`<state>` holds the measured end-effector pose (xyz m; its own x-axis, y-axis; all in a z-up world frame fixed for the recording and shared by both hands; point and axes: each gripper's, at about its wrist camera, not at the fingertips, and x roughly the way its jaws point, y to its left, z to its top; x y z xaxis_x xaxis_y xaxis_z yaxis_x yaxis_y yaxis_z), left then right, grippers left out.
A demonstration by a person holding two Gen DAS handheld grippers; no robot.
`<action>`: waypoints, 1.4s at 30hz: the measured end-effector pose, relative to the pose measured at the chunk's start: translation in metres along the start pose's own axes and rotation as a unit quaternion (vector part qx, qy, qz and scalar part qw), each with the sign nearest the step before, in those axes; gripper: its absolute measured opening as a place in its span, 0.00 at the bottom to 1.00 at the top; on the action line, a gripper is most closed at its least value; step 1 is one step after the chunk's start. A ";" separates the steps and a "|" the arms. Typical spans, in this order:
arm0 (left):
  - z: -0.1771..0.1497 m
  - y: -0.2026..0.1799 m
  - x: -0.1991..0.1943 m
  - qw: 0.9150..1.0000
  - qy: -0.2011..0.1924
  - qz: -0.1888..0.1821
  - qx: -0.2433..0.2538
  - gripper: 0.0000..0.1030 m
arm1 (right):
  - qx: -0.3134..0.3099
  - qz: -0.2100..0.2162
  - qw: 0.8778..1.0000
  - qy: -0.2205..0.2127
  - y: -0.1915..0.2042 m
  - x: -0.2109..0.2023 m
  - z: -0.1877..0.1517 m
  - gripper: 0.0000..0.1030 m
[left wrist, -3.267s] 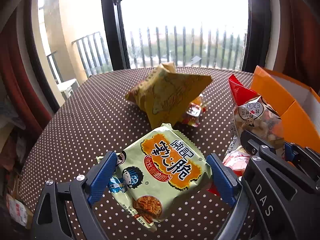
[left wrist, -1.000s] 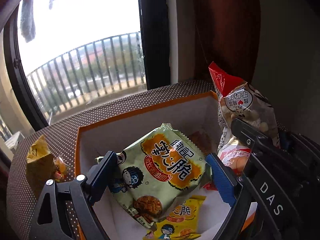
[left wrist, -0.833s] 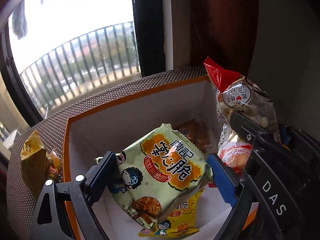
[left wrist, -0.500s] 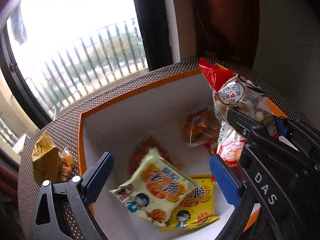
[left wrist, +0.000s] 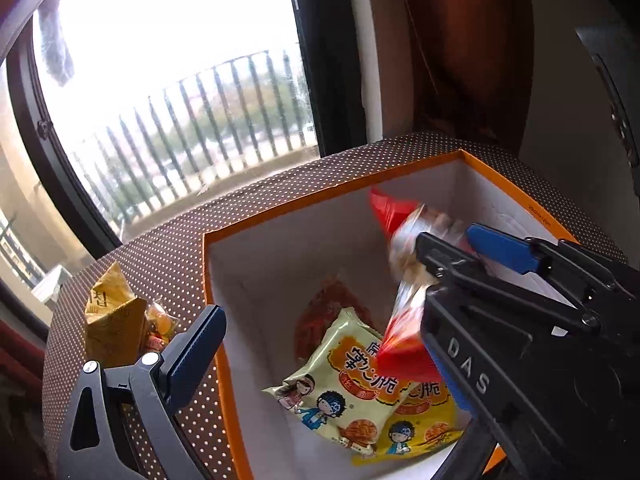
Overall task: Organize snacks
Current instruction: 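Carry both bags over the orange box and open both tools to drop them, then withdraw both tools from the box toward the large yellow honey-butter chip bag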
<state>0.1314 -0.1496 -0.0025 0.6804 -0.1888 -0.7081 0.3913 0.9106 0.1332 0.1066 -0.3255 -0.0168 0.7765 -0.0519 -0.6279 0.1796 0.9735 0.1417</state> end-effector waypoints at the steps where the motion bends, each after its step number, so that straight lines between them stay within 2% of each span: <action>1: 0.000 0.001 -0.001 1.000 -0.001 -0.003 -0.005 0.96 | -0.002 0.000 1.000 -0.006 0.003 -0.001 0.001 0.64; 3: 0.000 0.004 -0.003 1.000 -0.007 -0.006 -0.010 0.96 | -0.004 -0.001 1.000 -0.028 0.007 -0.009 0.001 0.79; 5: -0.001 0.005 -0.009 1.000 -0.013 -0.006 -0.010 0.96 | -0.010 -0.007 0.999 -0.035 0.011 -0.014 0.000 0.82; 16: -0.017 0.017 -0.035 0.999 -0.037 -0.007 -0.032 0.96 | -0.016 -0.020 0.999 -0.035 0.032 -0.037 -0.009 0.83; 30: -0.041 0.056 -0.081 0.995 -0.085 0.005 -0.055 0.96 | -0.049 -0.016 0.996 -0.068 0.085 -0.079 -0.021 0.83; 37: -0.053 0.078 -0.102 0.991 -0.117 0.016 -0.070 0.96 | -0.064 -0.012 0.994 -0.092 0.111 -0.096 -0.027 0.89; 42: -0.063 0.095 -0.104 0.989 -0.124 0.024 -0.083 0.96 | -0.079 -0.002 0.992 -0.101 0.132 -0.099 -0.034 0.91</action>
<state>0.0584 -0.0203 0.0402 0.8341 -0.2103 -0.5100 0.2629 0.9643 0.0324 0.0328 -0.1842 0.0387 0.8838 -0.0842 -0.4602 0.0992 0.9950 0.0085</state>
